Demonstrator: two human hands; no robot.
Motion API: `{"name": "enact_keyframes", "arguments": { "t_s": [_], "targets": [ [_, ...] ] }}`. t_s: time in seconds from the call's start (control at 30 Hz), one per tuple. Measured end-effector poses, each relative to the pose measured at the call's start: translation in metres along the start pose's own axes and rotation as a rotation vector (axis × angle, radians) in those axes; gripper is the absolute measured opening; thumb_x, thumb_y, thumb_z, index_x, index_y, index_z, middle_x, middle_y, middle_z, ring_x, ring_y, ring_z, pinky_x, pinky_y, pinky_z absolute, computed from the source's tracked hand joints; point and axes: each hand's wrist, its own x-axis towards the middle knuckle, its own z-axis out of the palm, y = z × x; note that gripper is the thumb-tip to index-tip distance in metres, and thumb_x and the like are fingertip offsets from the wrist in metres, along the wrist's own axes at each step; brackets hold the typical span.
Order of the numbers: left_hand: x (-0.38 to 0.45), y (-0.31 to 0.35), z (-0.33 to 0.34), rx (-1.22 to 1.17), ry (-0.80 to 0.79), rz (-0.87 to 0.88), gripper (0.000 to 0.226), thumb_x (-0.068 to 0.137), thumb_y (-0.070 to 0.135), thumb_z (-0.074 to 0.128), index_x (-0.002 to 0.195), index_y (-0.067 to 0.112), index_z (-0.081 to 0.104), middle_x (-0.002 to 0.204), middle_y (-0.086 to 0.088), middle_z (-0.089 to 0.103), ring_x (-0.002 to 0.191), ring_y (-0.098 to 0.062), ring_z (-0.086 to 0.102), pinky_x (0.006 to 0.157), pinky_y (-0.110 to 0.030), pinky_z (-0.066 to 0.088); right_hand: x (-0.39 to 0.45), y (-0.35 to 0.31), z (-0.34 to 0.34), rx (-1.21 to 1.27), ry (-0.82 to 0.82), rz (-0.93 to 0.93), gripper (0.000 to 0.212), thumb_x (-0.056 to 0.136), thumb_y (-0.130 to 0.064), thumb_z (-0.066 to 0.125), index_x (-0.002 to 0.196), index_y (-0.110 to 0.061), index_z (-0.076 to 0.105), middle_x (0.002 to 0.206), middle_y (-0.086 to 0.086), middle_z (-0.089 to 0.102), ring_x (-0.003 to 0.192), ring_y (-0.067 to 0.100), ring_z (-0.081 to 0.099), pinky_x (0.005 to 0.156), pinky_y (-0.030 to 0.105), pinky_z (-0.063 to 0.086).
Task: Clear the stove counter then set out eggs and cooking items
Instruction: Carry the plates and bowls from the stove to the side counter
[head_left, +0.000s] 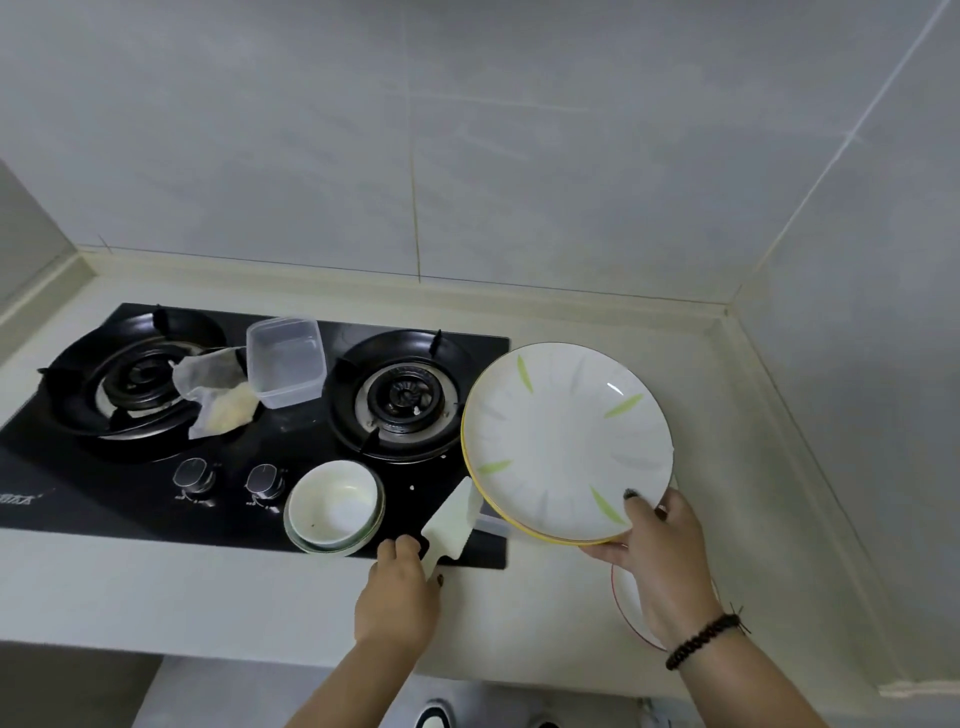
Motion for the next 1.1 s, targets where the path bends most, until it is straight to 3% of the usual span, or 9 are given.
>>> {"name": "enact_keyframes", "arguments": {
  "t_s": [0.1, 0.2, 0.37, 0.43, 0.53, 0.67, 0.8, 0.93, 1.1],
  "targets": [
    [0.007, -0.007, -0.001, -0.091, -0.039, 0.003, 0.034, 0.091, 0.026, 0.06, 0.121, 0.017, 0.045, 0.12, 0.0, 0.043, 0.095, -0.019, 0.055, 0.07, -0.026, 0.041, -0.002, 0.004, 0.006, 0.0, -0.002, 0.004, 0.013, 0.098, -0.009, 0.046, 0.106, -0.007, 0.056, 0.11, 0.011, 0.067, 0.069, 0.026, 0.073, 0.07, 0.046, 0.06],
    [0.011, -0.013, -0.007, -0.17, -0.092, -0.009, 0.021, 0.09, 0.022, 0.06, 0.105, 0.017, 0.048, 0.101, 0.001, 0.055, 0.08, -0.015, 0.053, 0.062, -0.025, 0.039, -0.004, 0.007, 0.007, 0.025, 0.006, 0.026, 0.011, 0.098, -0.008, 0.046, 0.105, -0.004, 0.054, 0.11, 0.012, 0.067, 0.066, 0.024, 0.073, 0.066, 0.042, 0.058],
    [0.004, -0.014, -0.022, -0.409, -0.148, -0.122, 0.009, 0.091, 0.019, 0.059, 0.095, 0.011, 0.058, 0.079, 0.002, 0.072, 0.066, -0.014, 0.064, 0.056, -0.021, 0.048, 0.002, 0.004, 0.004, 0.015, -0.001, 0.029, 0.01, 0.098, -0.007, 0.044, 0.102, -0.005, 0.054, 0.11, 0.012, 0.066, 0.077, 0.03, 0.071, 0.06, 0.037, 0.058],
    [-0.005, -0.009, -0.034, -0.516, -0.118, -0.159, 0.009, 0.094, 0.017, 0.055, 0.095, 0.009, 0.059, 0.074, 0.001, 0.073, 0.057, -0.011, 0.064, 0.051, -0.018, 0.043, 0.007, 0.0, 0.0, 0.019, -0.026, 0.014, 0.014, 0.098, -0.005, 0.043, 0.106, -0.004, 0.055, 0.11, 0.013, 0.067, 0.085, 0.033, 0.07, 0.058, 0.036, 0.058],
    [-0.024, 0.006, -0.055, -0.602, -0.025, -0.177, 0.014, 0.097, 0.014, 0.048, 0.094, 0.009, 0.06, 0.073, 0.0, 0.074, 0.058, -0.011, 0.065, 0.054, -0.021, 0.042, 0.018, -0.005, -0.009, -0.013, -0.08, -0.004, 0.018, 0.097, -0.003, 0.042, 0.108, -0.003, 0.056, 0.11, 0.014, 0.068, 0.083, 0.035, 0.07, 0.06, 0.038, 0.059],
    [-0.051, 0.043, -0.083, -0.723, 0.201, -0.182, 0.015, 0.098, 0.013, 0.045, 0.092, 0.011, 0.058, 0.076, -0.001, 0.072, 0.064, -0.013, 0.065, 0.057, -0.022, 0.043, 0.035, -0.012, -0.022, -0.084, -0.16, -0.023, 0.019, 0.096, -0.004, 0.043, 0.106, -0.003, 0.059, 0.107, 0.017, 0.069, 0.078, 0.035, 0.072, 0.062, 0.041, 0.059],
    [-0.082, 0.084, -0.096, -0.884, 0.41, -0.181, 0.017, 0.099, 0.018, 0.048, 0.09, 0.01, 0.059, 0.074, -0.002, 0.071, 0.057, -0.006, 0.063, 0.059, -0.022, 0.044, 0.045, -0.016, -0.034, -0.161, -0.237, -0.035, 0.016, 0.096, -0.005, 0.044, 0.105, -0.004, 0.057, 0.107, 0.015, 0.067, 0.079, 0.033, 0.071, 0.06, 0.042, 0.06],
    [-0.11, 0.116, -0.085, -0.98, 0.418, -0.174, 0.023, 0.099, 0.023, 0.049, 0.087, 0.006, 0.058, 0.069, 0.0, 0.07, 0.057, -0.007, 0.062, 0.062, -0.024, 0.045, 0.046, -0.016, -0.04, -0.282, -0.349, -0.059, 0.013, 0.096, -0.009, 0.046, 0.104, -0.005, 0.056, 0.107, 0.012, 0.064, 0.086, 0.032, 0.068, 0.058, 0.041, 0.06],
    [-0.138, 0.128, -0.07, -0.937, 0.365, -0.225, 0.024, 0.101, 0.025, 0.046, 0.09, 0.005, 0.055, 0.062, 0.0, 0.066, 0.052, -0.011, 0.06, 0.051, -0.017, 0.041, 0.033, -0.01, -0.033, -0.374, -0.516, -0.034, 0.009, 0.096, -0.011, 0.049, 0.101, -0.007, 0.055, 0.107, 0.009, 0.063, 0.096, 0.029, 0.062, 0.057, 0.042, 0.06]
  ]
}}
